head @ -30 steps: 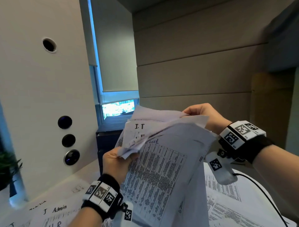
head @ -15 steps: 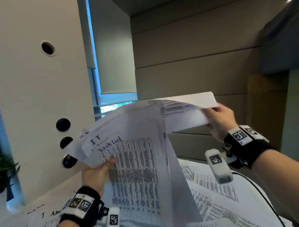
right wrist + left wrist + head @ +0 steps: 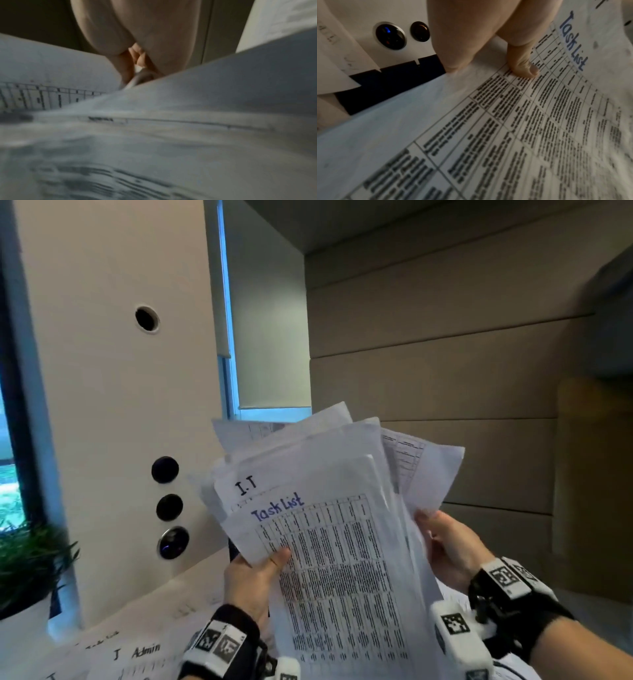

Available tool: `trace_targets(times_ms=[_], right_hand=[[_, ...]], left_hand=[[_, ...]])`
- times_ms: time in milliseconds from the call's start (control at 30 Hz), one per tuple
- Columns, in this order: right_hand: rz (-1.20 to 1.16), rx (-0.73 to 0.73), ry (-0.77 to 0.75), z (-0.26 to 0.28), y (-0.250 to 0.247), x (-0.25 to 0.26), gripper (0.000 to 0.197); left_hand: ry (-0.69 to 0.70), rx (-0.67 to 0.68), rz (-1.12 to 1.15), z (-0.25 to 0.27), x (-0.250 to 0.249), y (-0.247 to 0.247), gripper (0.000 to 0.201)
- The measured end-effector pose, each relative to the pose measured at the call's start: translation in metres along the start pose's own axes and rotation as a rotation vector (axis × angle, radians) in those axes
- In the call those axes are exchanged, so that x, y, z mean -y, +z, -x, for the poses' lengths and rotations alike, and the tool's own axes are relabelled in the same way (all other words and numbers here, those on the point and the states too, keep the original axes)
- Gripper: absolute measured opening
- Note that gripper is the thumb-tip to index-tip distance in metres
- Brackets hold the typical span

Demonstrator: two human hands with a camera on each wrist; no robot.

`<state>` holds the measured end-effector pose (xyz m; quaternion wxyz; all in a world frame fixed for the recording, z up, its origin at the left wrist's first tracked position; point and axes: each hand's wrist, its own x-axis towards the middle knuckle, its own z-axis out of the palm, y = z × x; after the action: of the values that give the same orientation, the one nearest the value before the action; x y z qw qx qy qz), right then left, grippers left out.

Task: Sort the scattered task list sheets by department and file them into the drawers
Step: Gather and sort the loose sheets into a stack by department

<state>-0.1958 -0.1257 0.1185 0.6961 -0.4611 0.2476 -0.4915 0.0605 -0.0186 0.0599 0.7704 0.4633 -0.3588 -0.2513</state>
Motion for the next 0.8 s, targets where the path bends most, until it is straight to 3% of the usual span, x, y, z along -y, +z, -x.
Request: trace_targets(times_ms=[133, 267, 367, 533, 600, 800], right_hand=[[0.329, 0.082, 0.105, 0.01, 0.004, -0.003, 0.024], [0.502, 0.123, 0.118, 0.012, 0.002, -0.006, 0.022], [0.666, 0.098, -0.01, 0.012, 0.002, 0.003, 0.017], [0.757, 0.098, -0.373, 0.01, 0.018, 0.042, 0.027], [0.85, 0.095, -0.398, 0.006, 0.021, 0.048, 0.019], [0.457, -0.084, -0.174, 0.008, 0.007, 0.027, 0.01]], left_hand=[[0.007, 0.037, 0.079, -0.002, -0.011, 0.007, 0.048], [0.043, -0.029, 0.041, -0.007, -0.009, 0.007, 0.037], [0.044, -0.106, -0.022, -0.011, -0.006, 0.004, 0.021], [0.05, -0.071, -0.113, -0.012, -0.011, 0.0, 0.018], [0.055, -0.069, -0.119, -0.013, -0.013, -0.002, 0.018], [-0.056, -0.165, 0.218, -0.015, -0.021, -0.003, 0.016]])
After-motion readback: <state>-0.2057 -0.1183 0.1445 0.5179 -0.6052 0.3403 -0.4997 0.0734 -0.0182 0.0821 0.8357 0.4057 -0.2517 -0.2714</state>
